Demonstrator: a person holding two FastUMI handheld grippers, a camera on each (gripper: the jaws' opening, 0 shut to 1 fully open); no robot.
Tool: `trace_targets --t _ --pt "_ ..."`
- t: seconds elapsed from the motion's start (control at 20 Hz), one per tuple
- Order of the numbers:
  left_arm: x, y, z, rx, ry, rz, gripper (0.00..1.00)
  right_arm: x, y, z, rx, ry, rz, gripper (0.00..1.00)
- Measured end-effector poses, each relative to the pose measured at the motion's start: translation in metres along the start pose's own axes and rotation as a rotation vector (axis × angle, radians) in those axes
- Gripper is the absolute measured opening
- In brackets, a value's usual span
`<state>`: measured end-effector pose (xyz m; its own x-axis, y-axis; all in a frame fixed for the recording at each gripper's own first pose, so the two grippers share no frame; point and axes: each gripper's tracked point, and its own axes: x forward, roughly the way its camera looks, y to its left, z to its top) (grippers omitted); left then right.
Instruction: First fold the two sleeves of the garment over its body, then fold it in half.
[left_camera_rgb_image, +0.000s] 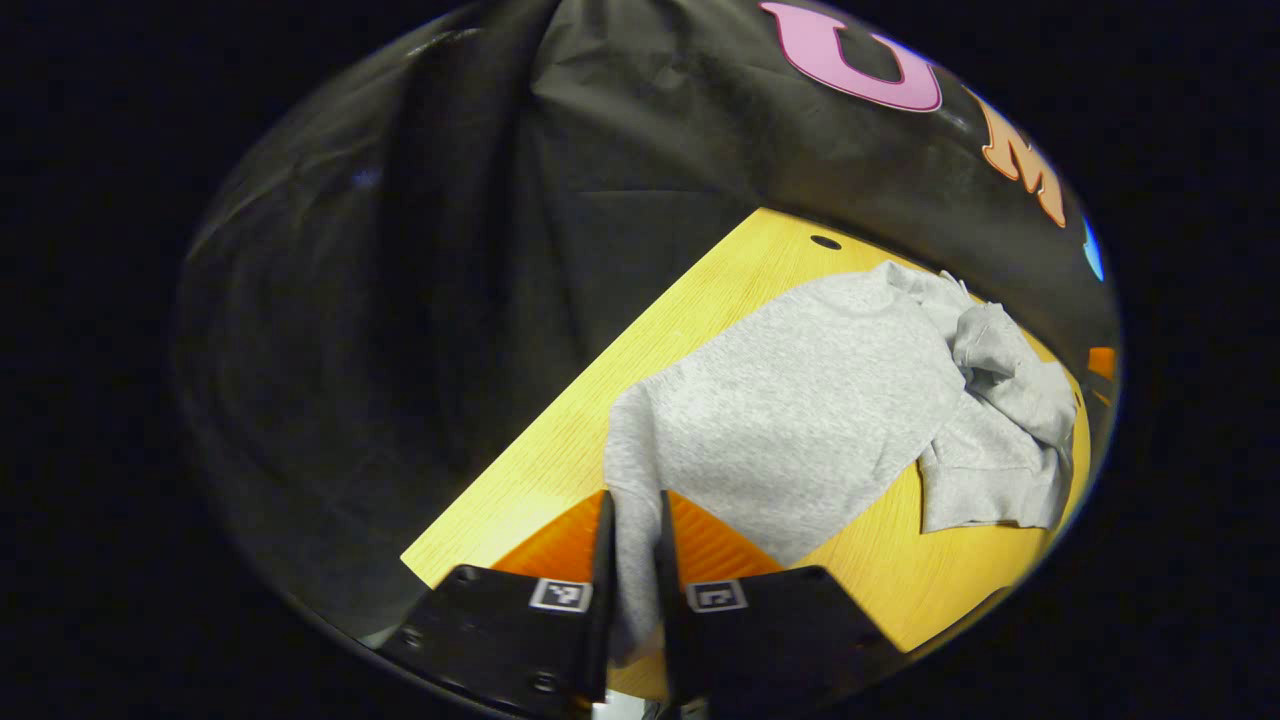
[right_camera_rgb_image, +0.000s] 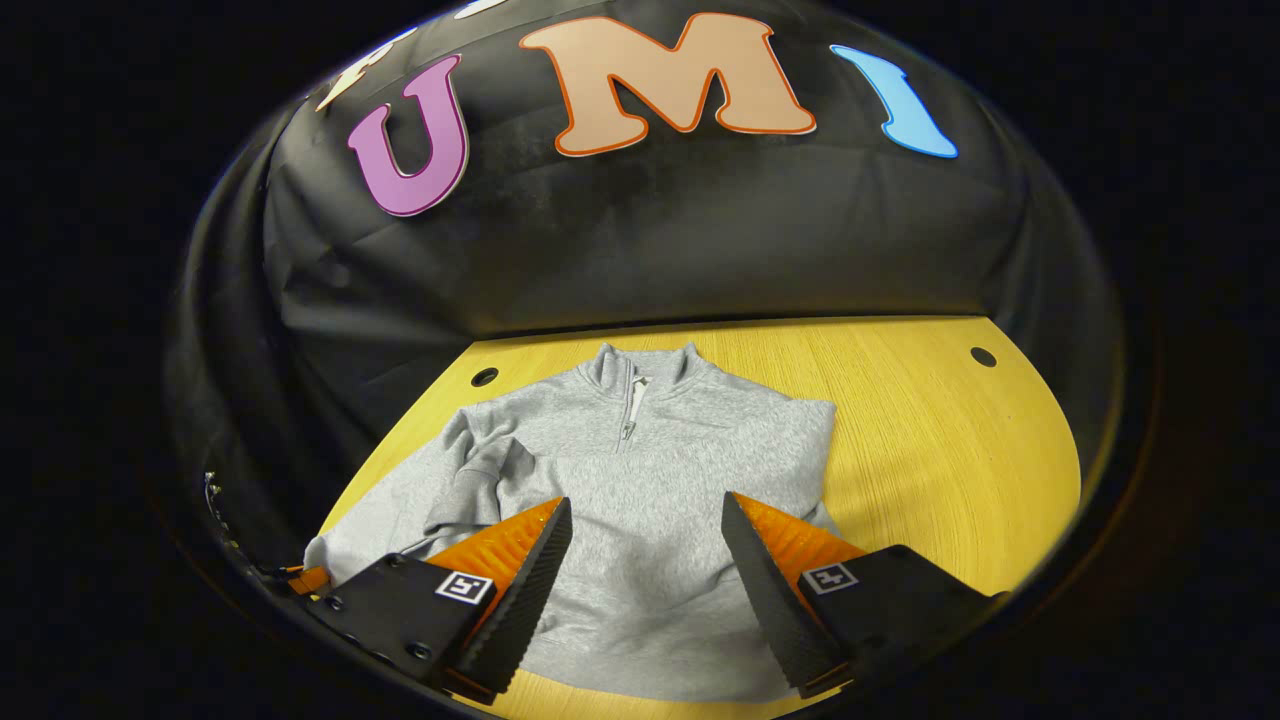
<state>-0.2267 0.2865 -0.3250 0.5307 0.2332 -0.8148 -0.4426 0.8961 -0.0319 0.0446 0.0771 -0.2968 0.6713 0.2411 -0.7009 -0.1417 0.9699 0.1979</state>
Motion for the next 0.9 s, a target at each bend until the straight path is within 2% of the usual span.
trace_targets --t 0.05,0.25,0.45,0.5,0.55,0.75,0.8,0.9 --pt "0.001 0.003 0.002 -0.026 0.008 0.0 0.08 -0.002 -0.003 -0.002 -0.001 0.001 -0.002 0.92" --pt "0.004 -0.003 0.009 -0.072 0.024 0.009 0.01 -0.01 -0.014 -0.006 0.014 0.002 -0.013 0.92" --pt "-0.004 -0.024 0.05 -0.09 -0.027 -0.025 0.0 -0.019 -0.026 -0.009 0.019 -0.002 -0.03 0.91" --pt "-0.004 -0.029 0.06 -0.09 -0.036 -0.031 0.0 -0.021 -0.03 -0.009 0.027 -0.003 -0.033 0.96" --pt "-0.001 -0.036 0.068 -0.088 -0.044 -0.038 0.0 -0.023 -0.033 -0.009 0.034 -0.005 -0.037 0.96" --pt "0.001 -0.066 0.109 -0.044 -0.089 -0.068 0.0 -0.032 -0.044 -0.015 0.054 0.002 -0.047 0.96" --pt "0.001 -0.075 0.121 -0.034 -0.104 -0.08 0.0 -0.035 -0.047 -0.015 0.061 -0.002 -0.051 0.91" --pt "0.0 -0.093 0.141 -0.02 -0.136 -0.112 0.0 -0.041 -0.056 -0.016 0.072 -0.009 -0.063 0.91"
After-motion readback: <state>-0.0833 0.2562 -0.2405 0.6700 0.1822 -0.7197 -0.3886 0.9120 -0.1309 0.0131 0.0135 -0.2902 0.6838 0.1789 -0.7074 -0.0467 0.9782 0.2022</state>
